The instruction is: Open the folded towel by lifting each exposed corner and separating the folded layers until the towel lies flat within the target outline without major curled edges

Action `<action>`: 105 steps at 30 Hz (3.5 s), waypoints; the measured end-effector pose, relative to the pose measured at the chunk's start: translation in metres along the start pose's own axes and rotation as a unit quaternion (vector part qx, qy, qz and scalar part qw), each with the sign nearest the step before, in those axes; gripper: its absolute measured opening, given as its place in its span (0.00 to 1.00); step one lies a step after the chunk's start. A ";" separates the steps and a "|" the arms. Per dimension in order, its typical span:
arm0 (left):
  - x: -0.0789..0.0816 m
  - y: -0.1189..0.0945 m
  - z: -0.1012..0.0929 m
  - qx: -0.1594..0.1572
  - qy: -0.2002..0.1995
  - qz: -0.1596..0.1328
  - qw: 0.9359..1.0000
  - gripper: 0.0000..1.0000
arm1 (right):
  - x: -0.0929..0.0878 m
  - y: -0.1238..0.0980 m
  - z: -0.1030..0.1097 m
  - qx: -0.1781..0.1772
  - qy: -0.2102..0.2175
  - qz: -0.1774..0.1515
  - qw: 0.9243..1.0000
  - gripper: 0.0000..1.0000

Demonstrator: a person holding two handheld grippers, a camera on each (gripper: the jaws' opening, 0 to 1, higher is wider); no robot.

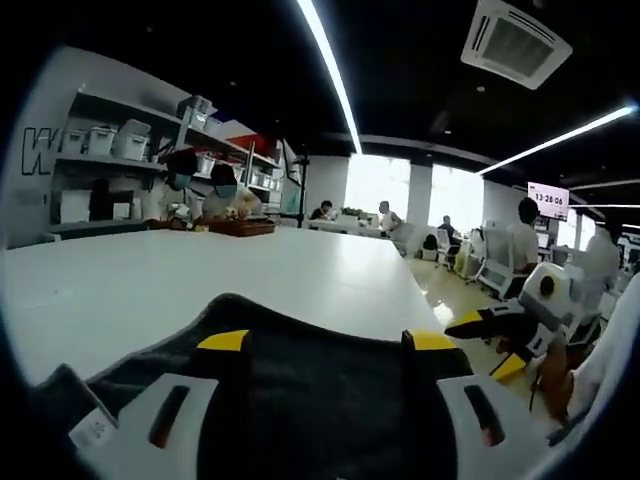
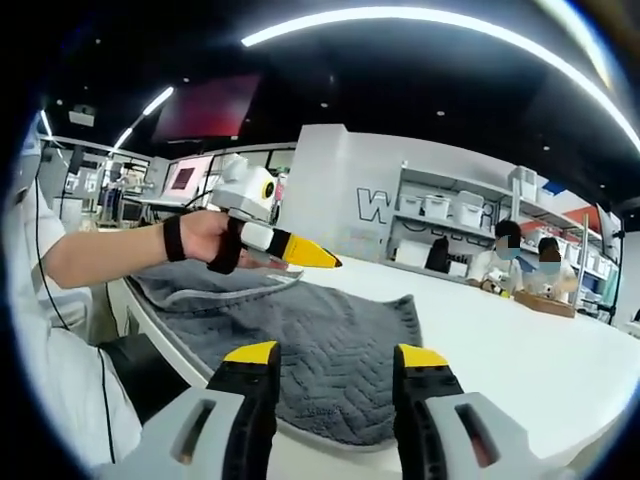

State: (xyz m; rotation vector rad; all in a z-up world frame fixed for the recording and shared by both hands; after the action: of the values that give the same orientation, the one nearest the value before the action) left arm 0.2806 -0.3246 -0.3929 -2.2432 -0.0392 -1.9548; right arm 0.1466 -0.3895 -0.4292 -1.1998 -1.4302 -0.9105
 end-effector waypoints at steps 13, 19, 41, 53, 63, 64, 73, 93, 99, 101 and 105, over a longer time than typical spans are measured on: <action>-0.006 -0.020 -0.019 -0.009 -0.008 -0.001 1.000 0.61 | 0.007 0.001 0.004 0.008 -0.003 -0.008 1.000 0.38; -0.006 -0.029 -0.031 -0.013 0.001 -0.010 1.000 0.62 | 0.005 0.001 0.004 0.005 -0.001 -0.003 1.000 0.37; -0.009 -0.064 -0.051 -0.002 0.005 -0.051 0.999 0.62 | 0.008 0.004 0.013 0.020 -0.002 -0.011 1.000 0.36; -0.023 -0.083 -0.052 0.031 0.019 -0.038 0.999 0.61 | 0.008 0.005 0.017 0.025 -0.006 -0.009 1.000 0.35; -0.022 -0.094 -0.058 0.045 0.036 -0.046 0.997 0.61 | 0.008 0.006 0.022 0.031 -0.010 -0.007 0.999 0.36; -0.025 -0.094 -0.060 0.042 0.036 -0.042 0.998 0.60 | 0.008 0.006 0.022 0.031 -0.009 -0.007 0.999 0.36; -0.033 -0.100 -0.060 0.056 0.036 -0.037 0.997 0.58 | 0.007 0.008 0.023 0.031 -0.010 -0.004 0.999 0.36; -0.061 -0.115 -0.061 0.148 0.113 0.029 0.982 0.57 | 0.003 0.014 0.037 0.053 -0.012 0.000 0.999 0.35; -0.066 -0.119 -0.057 0.170 0.134 0.041 0.976 0.57 | 0.006 0.013 0.039 0.056 -0.010 -0.006 0.998 0.35; -0.068 -0.120 -0.056 0.173 0.134 0.046 0.975 0.57 | 0.007 0.013 0.040 0.057 -0.009 -0.007 0.998 0.35; -0.070 -0.121 -0.055 0.179 0.137 0.051 0.973 0.57 | 0.005 0.014 0.041 0.059 -0.011 -0.004 0.998 0.35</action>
State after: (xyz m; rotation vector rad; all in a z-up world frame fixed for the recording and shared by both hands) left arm 0.2006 -0.2065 -0.4422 -1.7071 -0.2188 -1.9957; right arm 0.1508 -0.3458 -0.4331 -1.1199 -1.4862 -0.8074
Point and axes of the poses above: the point that each gripper's makers call its tool centre point, and the gripper's own axes: y roughly forward along the fingers, z roughly to its left, x roughly out of its top, the point moved 2 cm from there along -y, roughly backward along the fingers, and after that the axes turned 3 degrees about -x, right-handed, at the moved point
